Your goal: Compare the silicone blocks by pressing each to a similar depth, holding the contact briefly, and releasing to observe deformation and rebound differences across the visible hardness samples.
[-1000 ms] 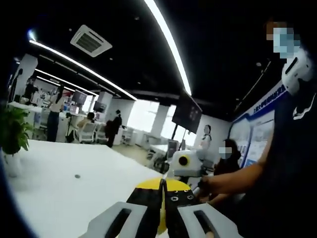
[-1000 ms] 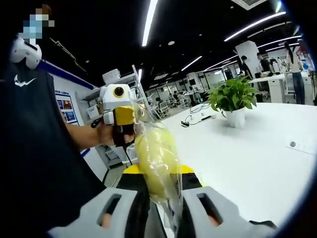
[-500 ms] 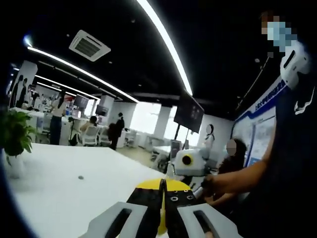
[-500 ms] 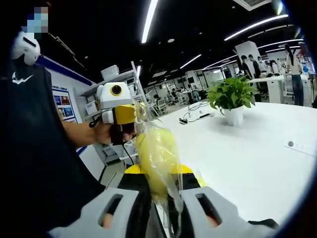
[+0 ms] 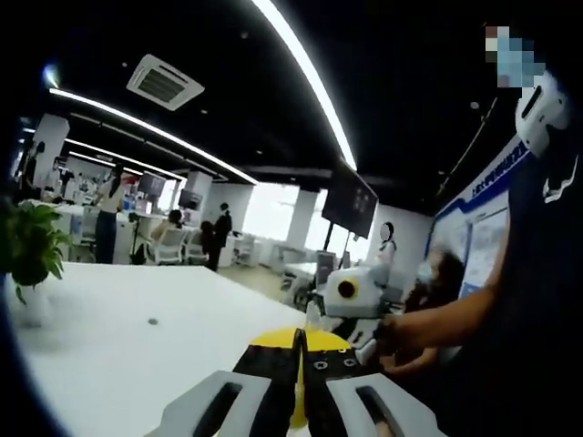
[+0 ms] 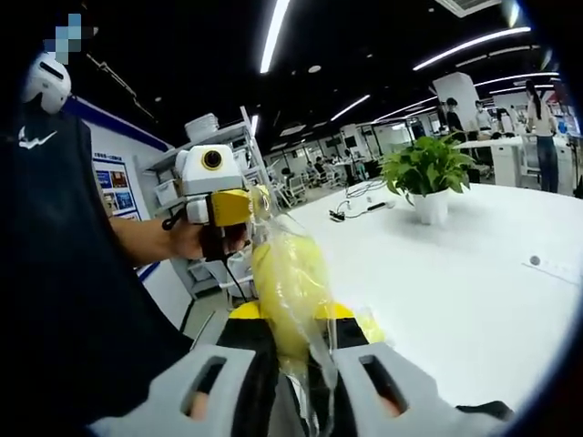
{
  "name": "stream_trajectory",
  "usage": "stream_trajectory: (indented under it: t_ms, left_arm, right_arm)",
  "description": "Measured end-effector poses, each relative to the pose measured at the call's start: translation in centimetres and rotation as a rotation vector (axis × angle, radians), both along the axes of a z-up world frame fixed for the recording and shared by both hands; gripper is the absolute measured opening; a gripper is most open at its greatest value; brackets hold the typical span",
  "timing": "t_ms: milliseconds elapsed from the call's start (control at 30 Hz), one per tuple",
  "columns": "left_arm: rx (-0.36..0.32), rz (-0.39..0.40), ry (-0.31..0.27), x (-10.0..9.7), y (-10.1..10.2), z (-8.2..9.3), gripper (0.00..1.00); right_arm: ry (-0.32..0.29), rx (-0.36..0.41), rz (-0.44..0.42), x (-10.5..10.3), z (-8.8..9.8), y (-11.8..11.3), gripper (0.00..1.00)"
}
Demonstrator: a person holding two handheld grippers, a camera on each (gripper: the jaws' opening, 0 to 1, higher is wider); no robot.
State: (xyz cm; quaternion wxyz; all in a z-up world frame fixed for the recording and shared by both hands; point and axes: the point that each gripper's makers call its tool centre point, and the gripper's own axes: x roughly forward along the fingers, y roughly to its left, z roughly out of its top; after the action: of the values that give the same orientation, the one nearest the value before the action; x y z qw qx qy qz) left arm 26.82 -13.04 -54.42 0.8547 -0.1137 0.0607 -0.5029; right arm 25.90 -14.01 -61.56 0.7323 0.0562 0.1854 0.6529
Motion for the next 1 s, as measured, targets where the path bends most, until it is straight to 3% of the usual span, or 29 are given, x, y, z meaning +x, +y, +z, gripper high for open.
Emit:
stream_trajectory:
  t_ms: [367,467,633,700,833,1000]
  left_arm:
    - [0.021,-0.013,0.033,0.6,-0.2,-0.8,0.00]
    - [0.021,-0.019,0.005,0.6,-0.1,-0.9,0.00]
    - [0.022,-0.020,0.050,0.7,0.2,-1.5,0.00]
    - [0.004,-0.014,0.104,0.7,0.3,-1.7,0.00]
    - [0.014,-0.024,0.116,0.6,-0.1,-2.0,0.00]
    - [0.051,-0.045,0.060,0.4,-0.8,-2.0,0.00]
  right_arm:
    - [0.013,-0.017,-0.009,0.3,-0.7,-0.2,0.05]
    - [0.022,-0.013,-0.010,0.3,-0.9,-0.1,0.04]
    - [0.036,-0.016,-0.009,0.2,-1.5,0.3,0.04]
    - [0.043,-0.012,-0.016,0.1,-1.6,0.3,0.04]
    - [0.079,-0.012,-0.022,-0.1,-1.9,-0.1,0.04]
    - [0.071,-0.029,-0.023,-0.1,-1.9,-0.8,0.04]
